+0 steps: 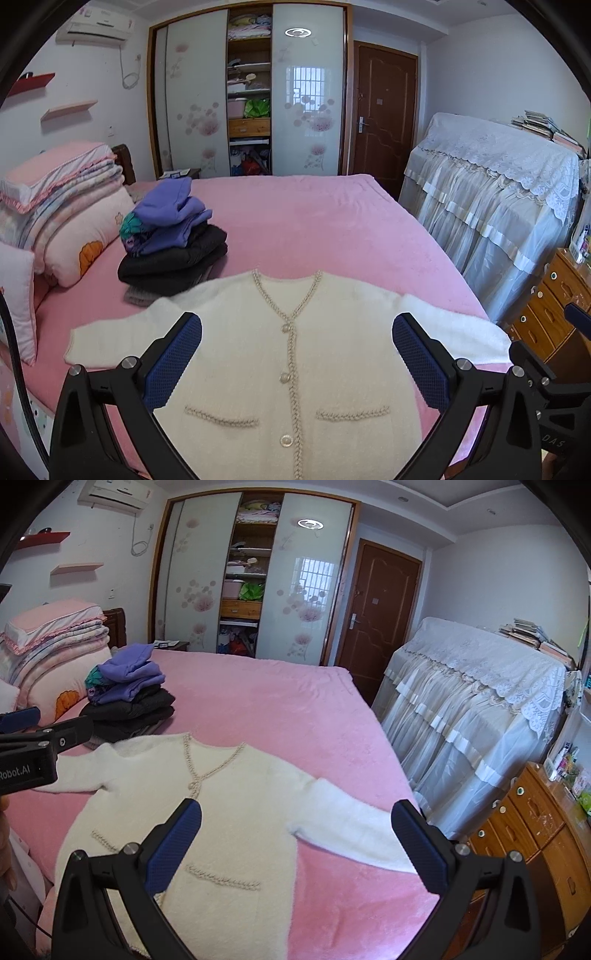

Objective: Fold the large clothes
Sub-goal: 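Move both tools over the cream cardigan toward its sleeve, then grasp the cardigan sleeve cuff with the right tool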

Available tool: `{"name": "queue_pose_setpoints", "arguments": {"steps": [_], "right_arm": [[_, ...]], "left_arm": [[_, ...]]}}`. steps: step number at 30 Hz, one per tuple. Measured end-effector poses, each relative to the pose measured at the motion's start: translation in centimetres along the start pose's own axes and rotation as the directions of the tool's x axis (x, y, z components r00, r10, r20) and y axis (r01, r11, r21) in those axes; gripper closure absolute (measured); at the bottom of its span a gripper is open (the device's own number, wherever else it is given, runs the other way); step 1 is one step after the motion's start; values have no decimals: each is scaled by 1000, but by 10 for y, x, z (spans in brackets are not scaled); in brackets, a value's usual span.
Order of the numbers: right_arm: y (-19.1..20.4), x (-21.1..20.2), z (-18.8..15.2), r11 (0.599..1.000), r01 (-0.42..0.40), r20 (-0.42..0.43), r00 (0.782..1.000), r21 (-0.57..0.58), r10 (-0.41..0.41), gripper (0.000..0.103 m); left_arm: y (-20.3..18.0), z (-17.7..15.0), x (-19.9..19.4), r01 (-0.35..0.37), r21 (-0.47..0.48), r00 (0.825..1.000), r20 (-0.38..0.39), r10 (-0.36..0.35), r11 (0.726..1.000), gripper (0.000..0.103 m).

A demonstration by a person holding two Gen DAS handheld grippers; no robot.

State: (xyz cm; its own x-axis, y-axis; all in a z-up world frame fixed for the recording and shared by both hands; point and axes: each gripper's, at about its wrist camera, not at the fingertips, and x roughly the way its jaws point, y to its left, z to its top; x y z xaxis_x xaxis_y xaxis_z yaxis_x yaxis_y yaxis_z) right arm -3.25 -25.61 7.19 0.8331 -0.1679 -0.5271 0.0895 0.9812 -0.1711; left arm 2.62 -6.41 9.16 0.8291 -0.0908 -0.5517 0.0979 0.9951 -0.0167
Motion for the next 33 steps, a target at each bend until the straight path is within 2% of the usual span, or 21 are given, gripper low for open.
{"name": "queue_pose_setpoints", "arguments": {"steps": [3, 6, 10, 13, 17, 21, 25, 27, 30, 33], "right_arm": [[-22, 7, 5, 999, 8, 3, 1000, 45, -8, 0], [-44, 17, 6, 996, 31, -4, 1000, 82, -31, 0], [-71, 37, 1, 991, 63, -35, 998, 116, -59, 0], [-92, 51, -7, 984, 111, -50, 993, 141, -105, 0], [-115, 66, -17, 970, 176, -70, 984, 167, -167, 0], [-139, 82, -35, 946, 271, -73, 962, 180, -262, 0], [-159, 107, -52, 921, 349, -131, 935, 174, -330, 0], [-169, 121, -61, 917, 354, -168, 931, 186, -325, 0], [-186, 149, -79, 926, 306, -248, 936, 220, -250, 0], [-200, 179, -101, 918, 319, -322, 917, 237, -236, 0]], "left_arm": [[-18, 8, 9, 19, 20, 1000, 18, -19, 1000, 0], [-36, 12, 22, 72, 36, 997, 27, -73, 997, 0], [-65, 16, 50, 122, 47, 993, -3, -122, 991, 0], [-87, 15, 72, 140, 67, 990, -19, -139, 988, 0], [-120, 9, 107, 131, 106, 991, -44, -127, 986, 0], [-152, 2, 144, 148, 138, 987, -79, -138, 979, 0], [-184, -9, 182, 167, 162, 982, -114, -149, 973, 0], [-199, -14, 201, 173, 172, 980, -130, -152, 970, 0], [-223, -26, 233, 180, 191, 974, -171, -148, 965, 0], [-243, -40, 261, 184, 217, 969, -205, -139, 959, 0]]}}
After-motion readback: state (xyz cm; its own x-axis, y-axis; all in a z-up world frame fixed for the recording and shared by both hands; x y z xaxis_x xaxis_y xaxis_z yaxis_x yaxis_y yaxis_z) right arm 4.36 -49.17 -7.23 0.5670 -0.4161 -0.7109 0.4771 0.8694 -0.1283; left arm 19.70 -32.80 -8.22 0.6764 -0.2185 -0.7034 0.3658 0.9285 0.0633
